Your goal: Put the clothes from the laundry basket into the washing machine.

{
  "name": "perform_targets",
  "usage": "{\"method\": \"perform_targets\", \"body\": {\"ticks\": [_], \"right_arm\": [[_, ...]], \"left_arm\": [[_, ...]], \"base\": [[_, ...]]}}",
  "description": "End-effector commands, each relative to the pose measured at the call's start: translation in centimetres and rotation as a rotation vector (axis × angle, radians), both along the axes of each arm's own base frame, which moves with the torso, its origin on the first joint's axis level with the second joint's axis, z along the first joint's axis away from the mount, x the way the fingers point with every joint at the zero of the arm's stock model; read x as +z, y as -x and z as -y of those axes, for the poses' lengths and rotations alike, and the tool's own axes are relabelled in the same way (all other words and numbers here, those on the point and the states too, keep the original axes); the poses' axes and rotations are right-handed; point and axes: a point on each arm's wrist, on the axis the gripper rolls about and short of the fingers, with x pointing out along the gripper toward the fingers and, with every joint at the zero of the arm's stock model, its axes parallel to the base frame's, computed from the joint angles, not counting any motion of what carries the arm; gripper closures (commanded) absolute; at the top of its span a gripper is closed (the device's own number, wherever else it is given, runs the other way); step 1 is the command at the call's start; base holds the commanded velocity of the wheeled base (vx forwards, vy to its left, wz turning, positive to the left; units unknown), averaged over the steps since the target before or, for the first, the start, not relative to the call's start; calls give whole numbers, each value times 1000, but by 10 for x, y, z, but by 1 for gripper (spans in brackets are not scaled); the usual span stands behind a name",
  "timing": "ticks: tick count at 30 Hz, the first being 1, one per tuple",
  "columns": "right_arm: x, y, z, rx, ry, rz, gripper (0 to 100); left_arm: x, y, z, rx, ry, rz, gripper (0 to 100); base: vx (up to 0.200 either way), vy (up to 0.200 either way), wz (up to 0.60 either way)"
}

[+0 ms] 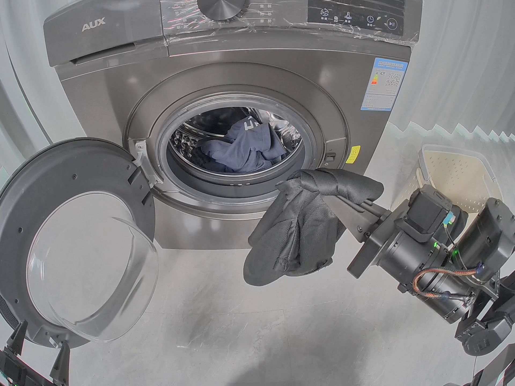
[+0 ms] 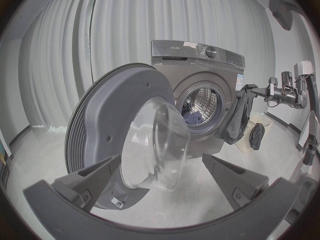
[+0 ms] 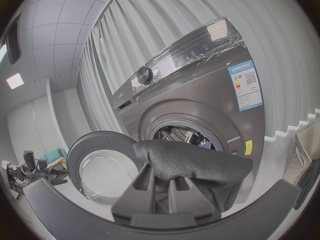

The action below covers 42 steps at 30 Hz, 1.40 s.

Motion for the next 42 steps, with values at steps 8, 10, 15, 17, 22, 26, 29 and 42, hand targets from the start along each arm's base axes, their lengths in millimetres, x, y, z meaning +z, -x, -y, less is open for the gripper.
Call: {"method": "perform_targets", "body": {"ticks": [8,10,15,17,22,26,29,42], "right_arm": [[-3,-5,-23,35,-4,-2,100],[-2,-9,-28,37,-16,0,100],[-4,-14,-35,37,-17,1,100],[1,-17,-38,37,-38,17,100],[5,-18,-41,44,-63,21,100],[2,-19,-45,52,-58,16,100],[3,-20,-46,52,-61,19,100],[22,-30,-47,26,-125,70,100]], "left_arm": [[-4,0,1,-50,-57,14,0],[-4,0,1,-51,-57,14,0],[-4,0,1,-53,-56,14,0],[-4,0,1,-53,-54,14,0],[54,11,2,-27,20,244,0],[118,10,4,-97,35,314,0],[116,-14,7,-299,32,157,0],[104,-108,27,-767,-10,-195,0]], "base": [[0,0,0],[0,0,0],[0,0,0],[0,0,0],[0,0,0],[0,0,0],[0,0,0],[0,0,0]]}}
